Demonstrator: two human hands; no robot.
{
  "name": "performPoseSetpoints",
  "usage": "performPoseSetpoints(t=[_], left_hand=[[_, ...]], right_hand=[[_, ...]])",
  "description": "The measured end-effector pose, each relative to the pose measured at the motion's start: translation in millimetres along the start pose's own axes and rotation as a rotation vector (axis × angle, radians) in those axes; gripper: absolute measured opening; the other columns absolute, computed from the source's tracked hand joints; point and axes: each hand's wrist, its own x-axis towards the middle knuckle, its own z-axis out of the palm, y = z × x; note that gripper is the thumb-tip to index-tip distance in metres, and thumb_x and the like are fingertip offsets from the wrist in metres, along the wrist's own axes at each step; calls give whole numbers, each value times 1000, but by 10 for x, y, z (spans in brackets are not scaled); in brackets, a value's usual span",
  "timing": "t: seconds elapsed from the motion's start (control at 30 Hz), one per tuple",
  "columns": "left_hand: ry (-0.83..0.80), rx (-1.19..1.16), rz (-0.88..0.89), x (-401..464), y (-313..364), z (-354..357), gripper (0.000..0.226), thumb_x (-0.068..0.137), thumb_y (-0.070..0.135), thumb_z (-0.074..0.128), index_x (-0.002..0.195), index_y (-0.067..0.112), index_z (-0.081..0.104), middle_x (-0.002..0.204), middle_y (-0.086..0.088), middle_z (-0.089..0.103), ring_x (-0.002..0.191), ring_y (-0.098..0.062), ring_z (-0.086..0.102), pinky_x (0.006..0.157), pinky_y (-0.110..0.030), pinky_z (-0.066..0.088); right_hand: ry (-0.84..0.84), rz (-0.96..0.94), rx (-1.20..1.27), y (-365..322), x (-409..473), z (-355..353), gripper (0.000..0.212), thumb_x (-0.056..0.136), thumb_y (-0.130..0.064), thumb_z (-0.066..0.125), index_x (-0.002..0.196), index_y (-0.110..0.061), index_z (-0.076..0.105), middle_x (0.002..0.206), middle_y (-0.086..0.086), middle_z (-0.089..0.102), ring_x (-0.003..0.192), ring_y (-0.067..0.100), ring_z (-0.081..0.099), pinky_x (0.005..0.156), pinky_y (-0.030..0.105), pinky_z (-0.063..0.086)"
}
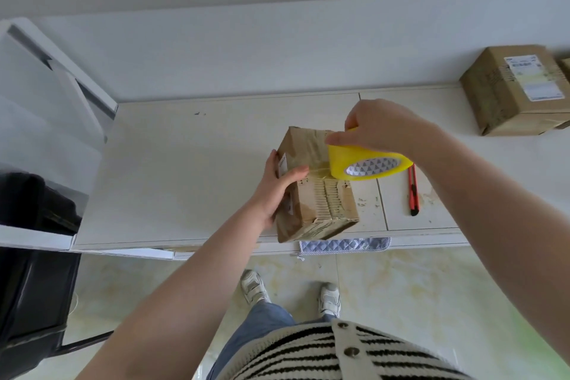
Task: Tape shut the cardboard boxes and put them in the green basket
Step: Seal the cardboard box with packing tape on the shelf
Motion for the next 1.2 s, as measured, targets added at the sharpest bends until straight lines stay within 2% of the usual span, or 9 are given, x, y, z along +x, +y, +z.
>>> performPoseSetpoints(t=[0.13, 0.2, 0.33, 0.4, 0.5, 0.7, 0.93, 1.13, 1.2], left_hand=[[-64, -86, 26, -1, -63, 3, 69, 84, 25, 70, 143, 35, 35, 119, 11, 68, 91, -1, 70, 60, -19, 54], [-54, -108, 11, -2, -14, 21, 55, 80, 32, 68, 128, 39, 44, 102, 21, 72, 88, 3, 69, 61, -17, 54], [1, 5, 19, -36, 15, 105, 77, 92, 46, 61, 153, 34, 15, 112, 28, 50, 80, 19, 57, 55, -3, 44], [29, 51, 84, -49, -36, 81, 76, 93, 45, 57, 155, 29, 16, 112, 30, 47, 82, 26, 54, 65, -1, 44], [33, 44, 133, -46, -96, -10, 59, 94, 42, 57, 147, 27, 37, 130, 14, 60, 114, 3, 59, 100, -22, 44], [44, 77, 141, -73, -122, -134, 47, 99, 36, 53, 143, 24, 44, 130, 8, 63, 113, 0, 61, 90, -17, 44], [35, 21, 88, -75, -101, -182, 43, 99, 31, 55, 140, 21, 48, 123, 5, 68, 108, -7, 66, 81, -17, 54], [45, -85, -5, -60, -33, -148, 40, 99, 22, 54, 139, 20, 50, 123, -2, 68, 108, -18, 68, 94, -41, 53], [128, 5, 9, -73, 38, -41, 51, 101, 18, 51, 149, 20, 35, 140, -4, 56, 120, -19, 60, 103, -42, 46]], right_hand=[[12, -4, -88, -122, -20, 60, 56, 81, -69, 55, 66, -16, 58, 59, -3, 54, 57, 12, 50, 51, 26, 27], [33, -13, -118, -199, -24, 97, 56, 82, -69, 54, 65, -16, 56, 59, -3, 53, 57, 13, 51, 51, 26, 27], [34, -51, -167, -315, -19, 124, 62, 78, -79, 48, 66, -19, 53, 62, -5, 55, 59, 10, 50, 51, 26, 27], [0, -69, -136, -311, -33, 99, 66, 72, -85, 48, 68, -19, 55, 62, -5, 55, 59, 10, 50, 51, 26, 28], [-33, -81, -15, -275, -56, 63, 66, 67, -83, 56, 60, -17, 51, 53, -4, 50, 53, 15, 51, 50, 26, 30], [-88, -3, -187, 39, 39, 259, 65, 67, -83, 58, 70, -18, 54, 66, -5, 58, 62, 12, 54, 51, 25, 30], [-258, 93, 219, 359, 166, 769, 52, 69, -74, 66, 63, -22, 63, 61, -3, 63, 63, 14, 63, 53, 24, 38], [-318, 87, 249, 411, 256, 855, 53, 72, -73, 63, 69, -21, 66, 68, 0, 67, 69, 16, 65, 58, 25, 41], [-328, 88, 244, 425, 253, 857, 55, 73, -74, 62, 70, -19, 66, 69, 1, 67, 70, 18, 65, 60, 27, 43]])
